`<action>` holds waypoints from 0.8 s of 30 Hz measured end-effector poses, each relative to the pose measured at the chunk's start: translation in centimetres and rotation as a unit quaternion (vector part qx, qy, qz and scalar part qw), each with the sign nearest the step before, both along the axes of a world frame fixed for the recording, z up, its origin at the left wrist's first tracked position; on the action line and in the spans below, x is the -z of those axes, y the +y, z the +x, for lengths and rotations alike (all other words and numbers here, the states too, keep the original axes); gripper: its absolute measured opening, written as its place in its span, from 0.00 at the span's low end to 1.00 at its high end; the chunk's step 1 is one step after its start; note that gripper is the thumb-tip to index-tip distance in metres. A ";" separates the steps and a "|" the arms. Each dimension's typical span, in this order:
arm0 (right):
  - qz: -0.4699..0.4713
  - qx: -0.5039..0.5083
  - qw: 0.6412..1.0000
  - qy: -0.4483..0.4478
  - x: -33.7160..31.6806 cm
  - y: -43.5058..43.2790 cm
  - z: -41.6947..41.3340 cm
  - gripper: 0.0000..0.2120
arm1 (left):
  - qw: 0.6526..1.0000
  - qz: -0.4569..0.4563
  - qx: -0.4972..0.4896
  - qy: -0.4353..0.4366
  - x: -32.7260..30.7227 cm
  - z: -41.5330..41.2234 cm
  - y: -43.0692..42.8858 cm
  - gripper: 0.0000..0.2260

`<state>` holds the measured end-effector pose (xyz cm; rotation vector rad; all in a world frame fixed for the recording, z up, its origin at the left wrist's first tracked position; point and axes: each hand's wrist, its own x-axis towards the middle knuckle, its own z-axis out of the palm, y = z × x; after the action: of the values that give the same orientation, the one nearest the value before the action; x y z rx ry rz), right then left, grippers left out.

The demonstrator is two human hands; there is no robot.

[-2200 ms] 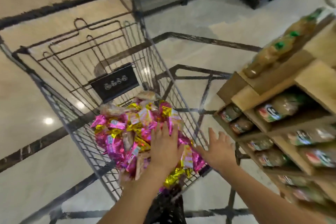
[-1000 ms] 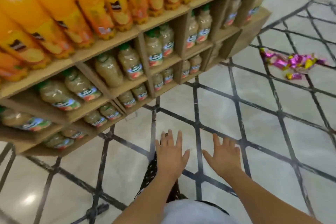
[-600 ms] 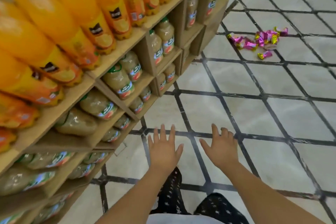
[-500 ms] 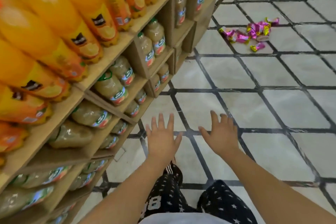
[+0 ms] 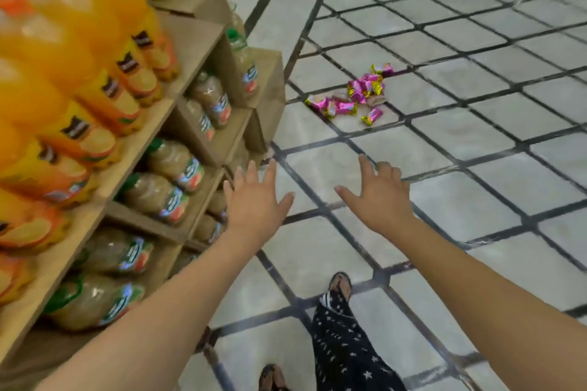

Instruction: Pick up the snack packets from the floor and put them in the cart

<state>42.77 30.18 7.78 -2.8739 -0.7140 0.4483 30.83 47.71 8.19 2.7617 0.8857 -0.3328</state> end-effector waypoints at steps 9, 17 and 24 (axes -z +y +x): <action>0.001 0.039 0.999 -0.009 -3.6 -1.0 17.8 0.38 | 0.999 -0.017 0.007 -0.032 -2.6 18.2 -1.0 0.33; -0.015 0.075 0.997 0.012 -2.6 0.9 29.2 0.40 | 0.999 -0.017 0.038 -0.035 -2.0 29.7 2.3 0.33; -0.033 0.143 0.988 0.046 -0.7 5.9 40.8 0.39 | 0.997 -0.034 0.064 -0.015 1.5 43.2 9.3 0.33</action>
<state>83.56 36.09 8.44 -2.9285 -0.2697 0.5681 74.03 57.06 6.69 2.7597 0.6793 -0.3364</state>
